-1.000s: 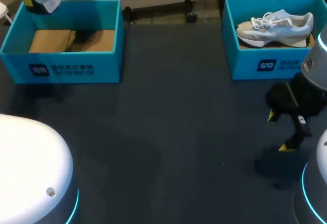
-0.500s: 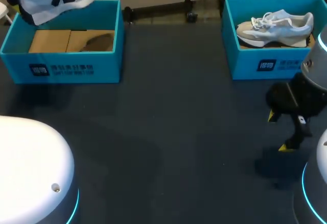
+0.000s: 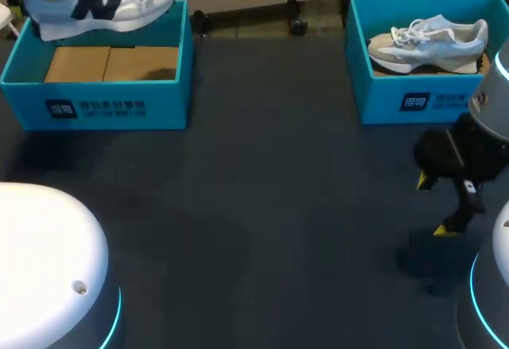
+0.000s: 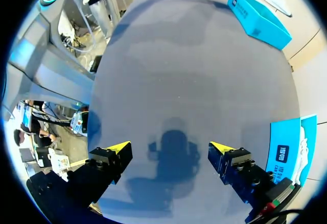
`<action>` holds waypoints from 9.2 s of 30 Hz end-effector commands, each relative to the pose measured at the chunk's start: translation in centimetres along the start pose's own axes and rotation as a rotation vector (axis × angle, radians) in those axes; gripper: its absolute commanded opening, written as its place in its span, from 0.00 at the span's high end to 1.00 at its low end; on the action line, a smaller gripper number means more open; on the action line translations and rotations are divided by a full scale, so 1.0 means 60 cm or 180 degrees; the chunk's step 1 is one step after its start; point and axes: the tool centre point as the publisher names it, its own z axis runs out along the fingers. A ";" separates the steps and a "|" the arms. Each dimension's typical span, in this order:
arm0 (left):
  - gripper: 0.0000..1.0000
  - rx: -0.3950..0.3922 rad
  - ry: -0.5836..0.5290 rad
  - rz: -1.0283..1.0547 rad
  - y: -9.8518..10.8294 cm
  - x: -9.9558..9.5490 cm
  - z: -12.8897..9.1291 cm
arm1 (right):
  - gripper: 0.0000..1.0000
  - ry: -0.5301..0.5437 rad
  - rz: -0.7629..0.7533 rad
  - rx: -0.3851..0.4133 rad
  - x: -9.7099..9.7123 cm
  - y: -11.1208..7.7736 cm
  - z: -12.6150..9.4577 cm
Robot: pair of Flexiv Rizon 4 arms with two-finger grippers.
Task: Take the shoe out of the shoebox, open the shoe tongue, remove and reinsert the insole, then place the shoe into the shoebox
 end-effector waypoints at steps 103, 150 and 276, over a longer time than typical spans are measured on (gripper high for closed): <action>1.00 0.0376 -0.0051 0.0890 -0.019 -0.001 0.321 | 0.00 -0.0005 0.0000 0.0005 0.001 0.000 0.001; 0.00 0.0107 -0.0309 0.0958 -0.041 -0.001 0.139 | 0.00 -0.0005 0.0000 0.0005 0.001 0.000 0.001; 0.00 0.0256 -0.0433 0.1016 -0.202 0.087 0.002 | 0.00 -0.1231 0.3948 0.0589 -0.620 -0.336 -0.197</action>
